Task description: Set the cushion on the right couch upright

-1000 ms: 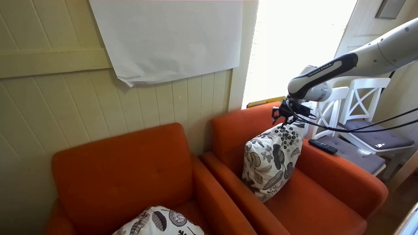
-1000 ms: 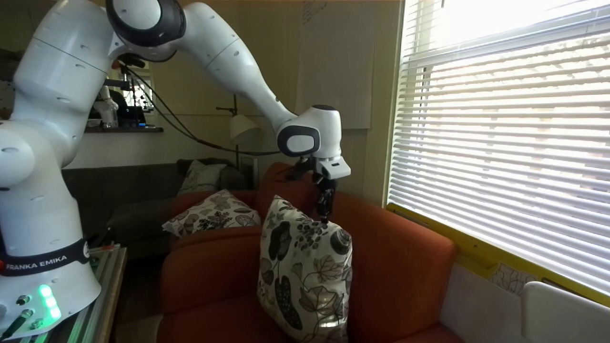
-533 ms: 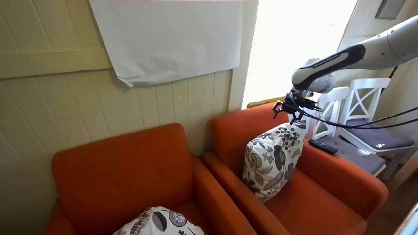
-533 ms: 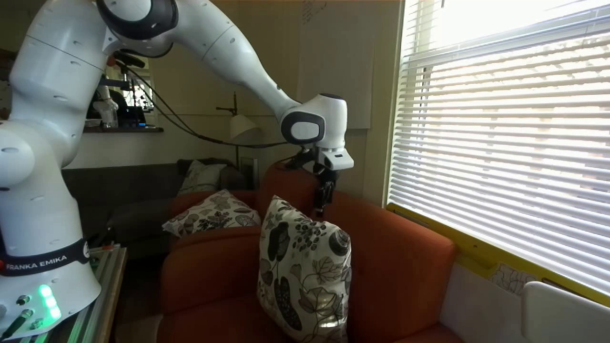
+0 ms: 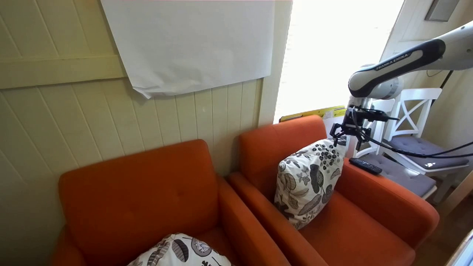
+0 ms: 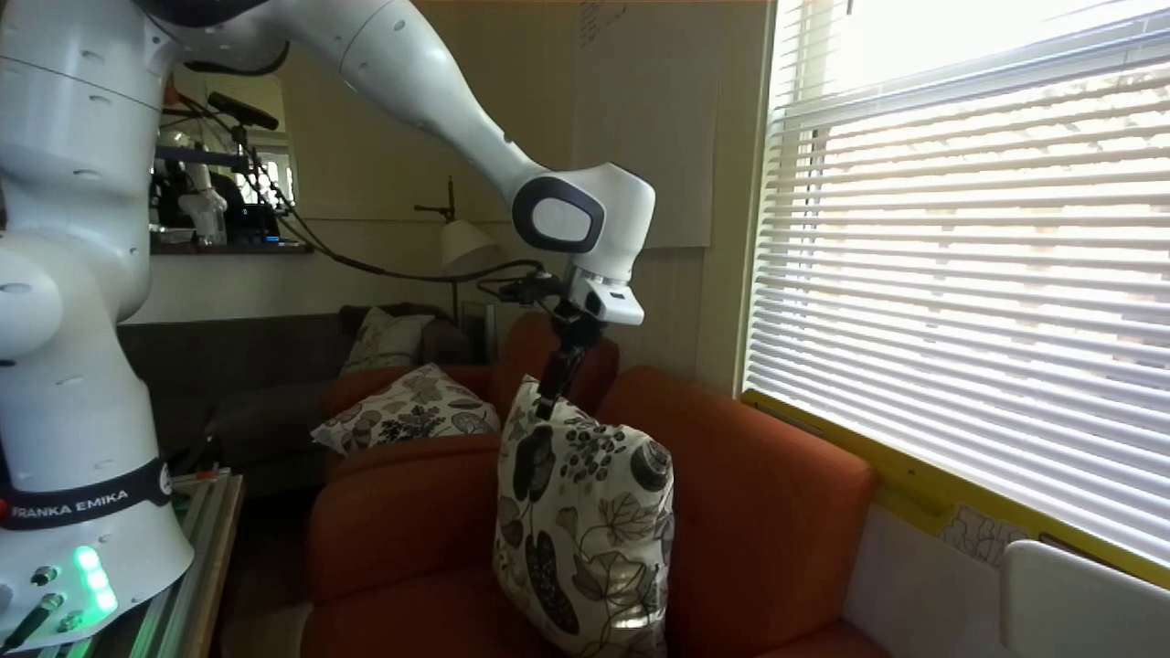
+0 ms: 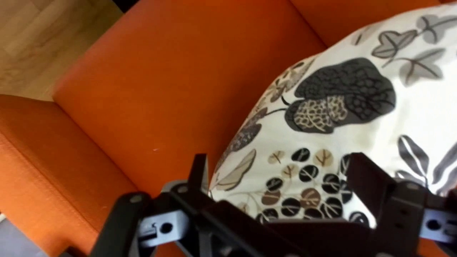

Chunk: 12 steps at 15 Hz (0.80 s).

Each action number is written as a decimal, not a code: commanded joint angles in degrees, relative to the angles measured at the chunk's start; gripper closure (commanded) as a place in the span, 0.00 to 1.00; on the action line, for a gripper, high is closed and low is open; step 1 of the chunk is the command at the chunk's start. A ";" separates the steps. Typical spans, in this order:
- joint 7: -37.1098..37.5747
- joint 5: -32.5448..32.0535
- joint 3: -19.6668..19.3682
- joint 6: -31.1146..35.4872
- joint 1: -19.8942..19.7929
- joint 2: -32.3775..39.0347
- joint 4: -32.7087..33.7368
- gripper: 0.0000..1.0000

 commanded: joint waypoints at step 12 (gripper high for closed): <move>-13.77 -0.66 3.54 12.36 -1.04 15.46 6.80 0.76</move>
